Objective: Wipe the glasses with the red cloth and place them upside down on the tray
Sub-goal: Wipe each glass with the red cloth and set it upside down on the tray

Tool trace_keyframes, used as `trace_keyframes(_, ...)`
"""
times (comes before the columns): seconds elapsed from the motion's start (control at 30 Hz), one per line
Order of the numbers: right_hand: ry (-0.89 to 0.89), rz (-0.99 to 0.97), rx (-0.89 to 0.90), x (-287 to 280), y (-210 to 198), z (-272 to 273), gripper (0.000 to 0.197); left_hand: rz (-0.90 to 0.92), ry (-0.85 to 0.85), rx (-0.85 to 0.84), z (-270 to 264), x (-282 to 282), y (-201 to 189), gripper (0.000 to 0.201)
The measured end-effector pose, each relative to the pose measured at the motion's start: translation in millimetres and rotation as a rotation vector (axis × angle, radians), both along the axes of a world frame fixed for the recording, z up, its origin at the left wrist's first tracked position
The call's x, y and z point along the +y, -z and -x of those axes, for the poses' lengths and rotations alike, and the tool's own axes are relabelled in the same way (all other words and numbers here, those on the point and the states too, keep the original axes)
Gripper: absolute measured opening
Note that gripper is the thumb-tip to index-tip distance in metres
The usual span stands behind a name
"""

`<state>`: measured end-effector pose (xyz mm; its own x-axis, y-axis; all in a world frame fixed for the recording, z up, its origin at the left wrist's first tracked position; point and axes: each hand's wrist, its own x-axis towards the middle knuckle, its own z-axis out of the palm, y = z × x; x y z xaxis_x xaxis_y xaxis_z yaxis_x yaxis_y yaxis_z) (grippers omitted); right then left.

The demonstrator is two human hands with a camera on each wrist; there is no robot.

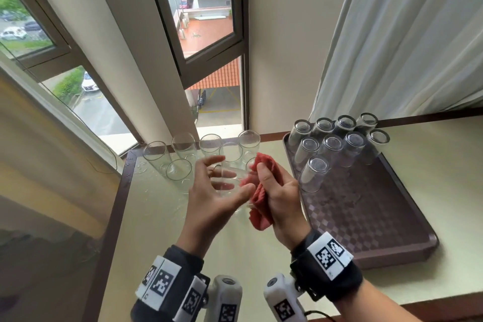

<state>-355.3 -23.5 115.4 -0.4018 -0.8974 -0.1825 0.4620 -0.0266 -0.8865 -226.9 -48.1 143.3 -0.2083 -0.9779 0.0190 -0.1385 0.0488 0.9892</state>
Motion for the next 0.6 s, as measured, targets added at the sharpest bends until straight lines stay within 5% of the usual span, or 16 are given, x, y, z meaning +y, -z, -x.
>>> trace_keyframes(0.13,-0.067,-0.055,-0.287,-1,-4,6,0.031,0.109,-0.039,0.096,1,6,9,0.088)
trace_keyframes(0.27,-0.108,-0.051,-0.441,-4,-12,2,0.044,-0.036,-0.070,0.395,7,6,13,0.096)
trace_keyframes(0.6,-0.072,-0.143,-0.457,-7,-5,10,0.024,0.026,-0.001,0.246,10,3,22,0.085)
